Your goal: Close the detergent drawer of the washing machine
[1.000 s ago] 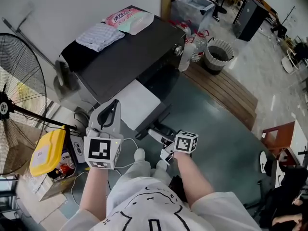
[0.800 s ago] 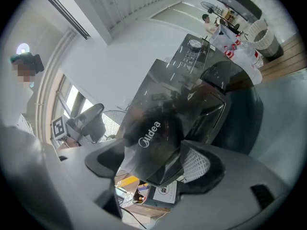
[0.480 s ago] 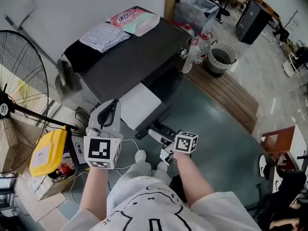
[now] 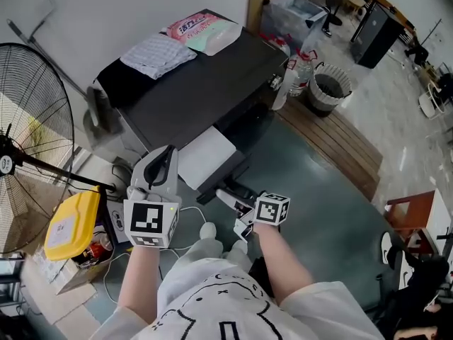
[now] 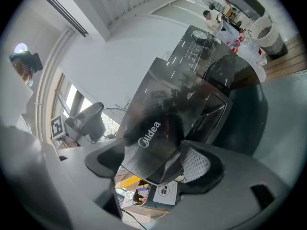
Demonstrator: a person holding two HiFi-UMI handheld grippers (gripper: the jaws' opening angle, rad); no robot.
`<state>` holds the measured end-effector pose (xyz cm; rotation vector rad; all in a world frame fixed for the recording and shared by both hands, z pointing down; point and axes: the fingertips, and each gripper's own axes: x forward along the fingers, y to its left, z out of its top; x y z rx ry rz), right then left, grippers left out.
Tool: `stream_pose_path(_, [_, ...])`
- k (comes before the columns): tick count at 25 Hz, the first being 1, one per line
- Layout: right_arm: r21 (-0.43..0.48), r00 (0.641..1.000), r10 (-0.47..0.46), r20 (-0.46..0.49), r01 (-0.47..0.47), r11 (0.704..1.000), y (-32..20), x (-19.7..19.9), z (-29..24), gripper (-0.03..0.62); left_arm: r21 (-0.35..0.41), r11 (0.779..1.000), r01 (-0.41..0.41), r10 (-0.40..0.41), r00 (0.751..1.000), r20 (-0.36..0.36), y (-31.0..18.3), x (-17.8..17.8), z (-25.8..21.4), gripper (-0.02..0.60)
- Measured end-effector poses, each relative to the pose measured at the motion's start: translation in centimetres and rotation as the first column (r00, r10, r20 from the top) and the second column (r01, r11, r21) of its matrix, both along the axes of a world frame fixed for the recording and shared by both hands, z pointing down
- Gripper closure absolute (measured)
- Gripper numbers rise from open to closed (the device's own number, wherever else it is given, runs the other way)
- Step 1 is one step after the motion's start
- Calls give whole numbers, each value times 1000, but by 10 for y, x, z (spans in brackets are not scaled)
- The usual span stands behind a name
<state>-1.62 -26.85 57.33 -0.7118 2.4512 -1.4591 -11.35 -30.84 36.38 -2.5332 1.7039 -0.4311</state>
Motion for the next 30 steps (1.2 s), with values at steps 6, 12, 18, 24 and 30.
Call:
stream_pose_path(6, [0, 1000, -3, 3, 3, 1000, -7, -8, 1, 240, 4, 1000, 1, -1, 1000, 6, -7, -5, 0, 563])
stream_pose_path(12, [-5, 1000, 3, 4, -3, 1000, -16, -18, -1, 240, 7, 1000, 1, -1, 1000, 13, -12, -10, -3, 563])
stream_pose_path(18, [-10, 1000, 6, 6, -6, 1000, -27, -30, -3, 240, 8, 1000, 5, -5, 1000, 22, -15, -19, -5, 563])
stream_pose_path(24, [-11, 1000, 10, 4, -10, 1000, -38, -40, -1, 240, 7, 1000, 13, -13, 1000, 22, -20, -29, -2, 563])
stream_pose_path(30, [-11, 1000, 4, -1, -4, 1000, -47, -50, -3, 240, 4, 1000, 16, -16, 1000, 21, -25, -36, -2, 563])
